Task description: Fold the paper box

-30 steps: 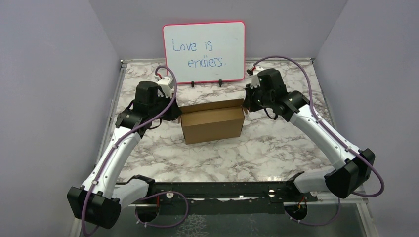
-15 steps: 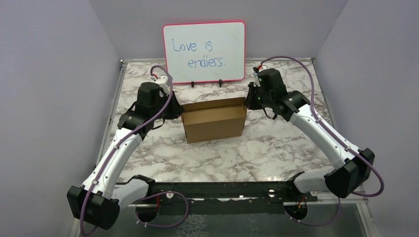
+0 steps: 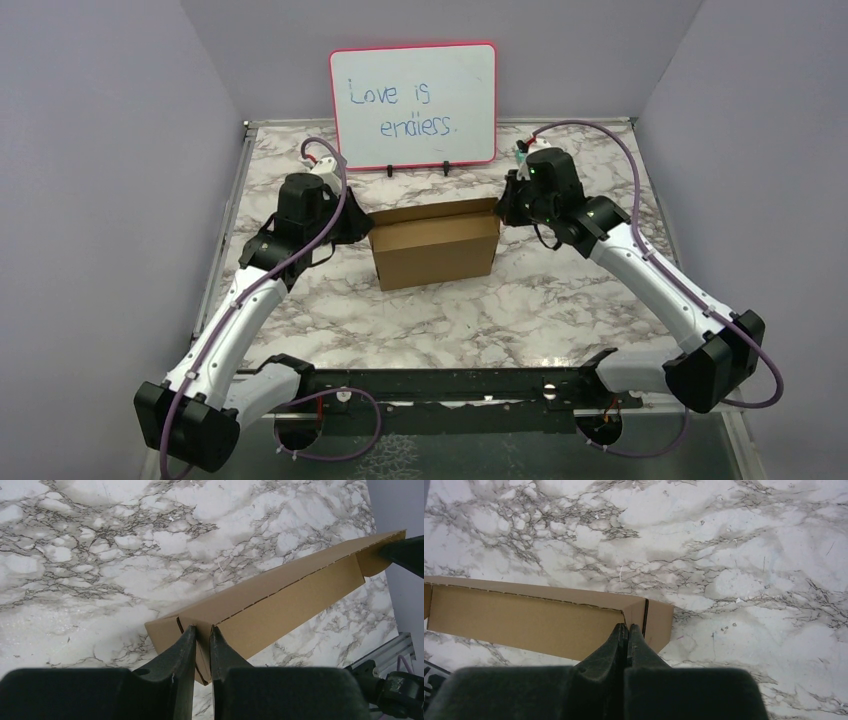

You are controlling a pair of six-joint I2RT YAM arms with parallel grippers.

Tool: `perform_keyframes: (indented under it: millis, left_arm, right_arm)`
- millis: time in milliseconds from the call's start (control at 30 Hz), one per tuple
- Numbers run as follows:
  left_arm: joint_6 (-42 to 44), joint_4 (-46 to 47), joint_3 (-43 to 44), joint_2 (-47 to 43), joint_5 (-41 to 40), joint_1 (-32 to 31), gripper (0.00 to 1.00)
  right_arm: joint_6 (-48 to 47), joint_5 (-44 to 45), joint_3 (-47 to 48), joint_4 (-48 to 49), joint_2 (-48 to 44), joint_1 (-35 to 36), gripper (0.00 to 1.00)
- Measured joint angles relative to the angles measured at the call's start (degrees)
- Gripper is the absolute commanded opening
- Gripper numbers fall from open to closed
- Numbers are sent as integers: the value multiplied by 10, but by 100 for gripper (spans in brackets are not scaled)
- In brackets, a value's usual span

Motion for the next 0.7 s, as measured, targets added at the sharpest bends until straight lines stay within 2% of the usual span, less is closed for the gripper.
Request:
perform_keyframes:
  millis: [367,700]
  left_arm:
    - [-7,18,-20,-18,-9,-10,15]
    - [-16,18,-21,-19,-68,-47,15]
  right_arm:
    - [-5,0,-34,30,-25,2,1]
    - [-9,5,-49,47,-32,2,1]
